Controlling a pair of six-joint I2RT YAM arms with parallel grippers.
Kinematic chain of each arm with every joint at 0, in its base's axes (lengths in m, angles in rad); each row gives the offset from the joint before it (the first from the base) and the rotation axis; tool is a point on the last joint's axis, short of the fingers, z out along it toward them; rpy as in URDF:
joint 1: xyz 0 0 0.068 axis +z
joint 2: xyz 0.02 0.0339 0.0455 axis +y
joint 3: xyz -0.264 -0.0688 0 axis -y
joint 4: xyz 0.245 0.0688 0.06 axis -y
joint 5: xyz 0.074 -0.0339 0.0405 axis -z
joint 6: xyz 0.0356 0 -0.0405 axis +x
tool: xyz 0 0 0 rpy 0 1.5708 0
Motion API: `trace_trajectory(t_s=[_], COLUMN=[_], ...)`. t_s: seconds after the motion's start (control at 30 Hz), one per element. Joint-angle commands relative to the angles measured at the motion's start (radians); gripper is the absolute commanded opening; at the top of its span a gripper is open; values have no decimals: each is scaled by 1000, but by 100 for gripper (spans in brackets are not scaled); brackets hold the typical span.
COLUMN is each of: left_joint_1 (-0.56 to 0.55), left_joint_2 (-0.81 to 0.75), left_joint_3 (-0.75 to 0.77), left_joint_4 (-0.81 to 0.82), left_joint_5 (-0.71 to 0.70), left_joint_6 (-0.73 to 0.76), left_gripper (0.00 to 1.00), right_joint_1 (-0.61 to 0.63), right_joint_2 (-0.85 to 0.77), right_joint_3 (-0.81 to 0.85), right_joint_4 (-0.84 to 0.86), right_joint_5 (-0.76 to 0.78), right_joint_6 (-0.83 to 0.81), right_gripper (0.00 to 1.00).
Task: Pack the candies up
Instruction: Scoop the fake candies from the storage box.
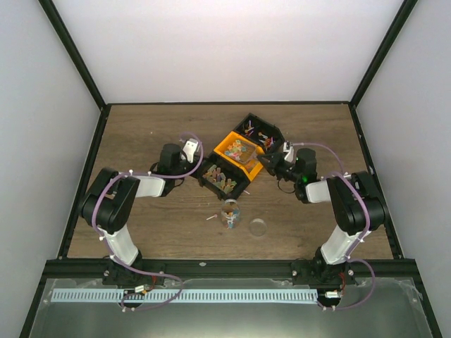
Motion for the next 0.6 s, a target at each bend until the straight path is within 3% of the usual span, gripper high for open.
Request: trace_trajectory(t_s=[0.0,0.57], left_joint_1=[-12,-11], left_joint_2=[34,40], left_joint_3=[-35,-34], left_joint_4=[-35,-35], left_joint_5=[-34,-31], left_joint_6=[28,24], left_gripper=[4,4], right_joint_1=[0,-55], right_joint_2=[1,-104], right_joint_3=[-12,-29], right_joint_4=[108,56], right_joint_5=[-110,-136], right_joint_6=[39,25], right_gripper=[1,1])
